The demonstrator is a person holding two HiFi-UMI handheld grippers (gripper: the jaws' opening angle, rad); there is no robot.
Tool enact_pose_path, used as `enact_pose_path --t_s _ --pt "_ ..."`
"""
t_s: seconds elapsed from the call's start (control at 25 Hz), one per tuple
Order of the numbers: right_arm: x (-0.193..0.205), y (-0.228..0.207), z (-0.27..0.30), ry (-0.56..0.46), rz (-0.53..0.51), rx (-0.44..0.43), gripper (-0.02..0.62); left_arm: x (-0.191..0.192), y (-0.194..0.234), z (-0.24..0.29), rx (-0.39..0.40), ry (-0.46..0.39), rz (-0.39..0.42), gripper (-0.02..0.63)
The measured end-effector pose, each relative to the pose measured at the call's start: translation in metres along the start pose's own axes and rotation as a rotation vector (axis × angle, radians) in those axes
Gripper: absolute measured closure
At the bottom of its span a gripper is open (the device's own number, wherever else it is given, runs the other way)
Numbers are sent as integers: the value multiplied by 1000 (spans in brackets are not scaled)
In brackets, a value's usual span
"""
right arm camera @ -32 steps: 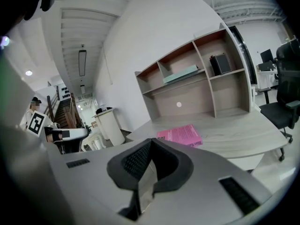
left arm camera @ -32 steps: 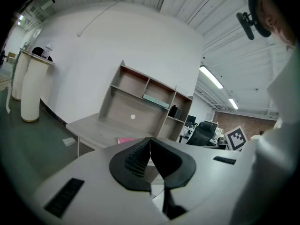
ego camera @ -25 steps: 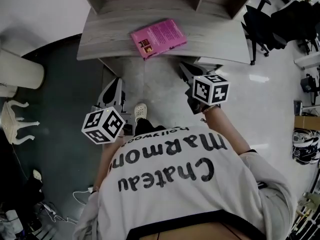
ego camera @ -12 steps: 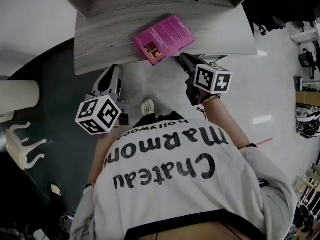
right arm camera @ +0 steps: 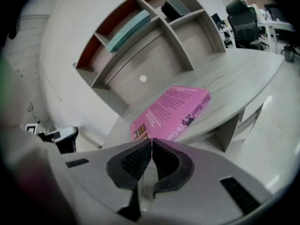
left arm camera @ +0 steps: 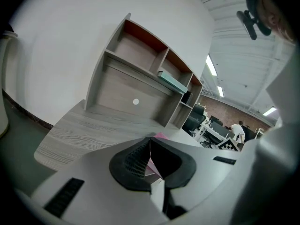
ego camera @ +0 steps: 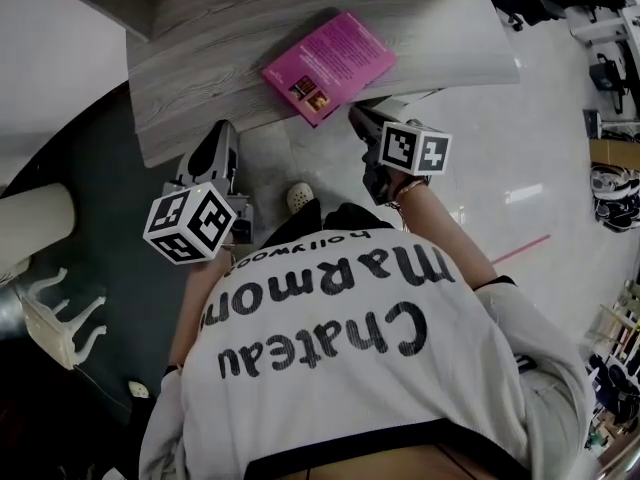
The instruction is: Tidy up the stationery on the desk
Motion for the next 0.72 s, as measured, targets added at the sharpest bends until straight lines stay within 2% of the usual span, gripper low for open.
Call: enact_pose_path --t_s 0.12,0.36,0.52,0.72 --pt "12 -7 11 15 165 -28 486 -2 9 5 11 16 6 589" --pt "32 -16 35 6 489 -169 333 -5 27 11 16 30 3 589" --pt "41 -24 47 -17 648 -223 316 -1 32 10 8 42 -4 589" --pt "45 -29 57 -36 694 -217 311 0 36 5 -9 46 -5 589"
Point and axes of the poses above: the fingertips, and each gripper's own axes: z forward along the fingers, y to its left, x out of its underside, the point moved 8 cm from there along -z, backward along the fingers, and after that the axes turned 3 degrees about x, right-handed, at the moved point
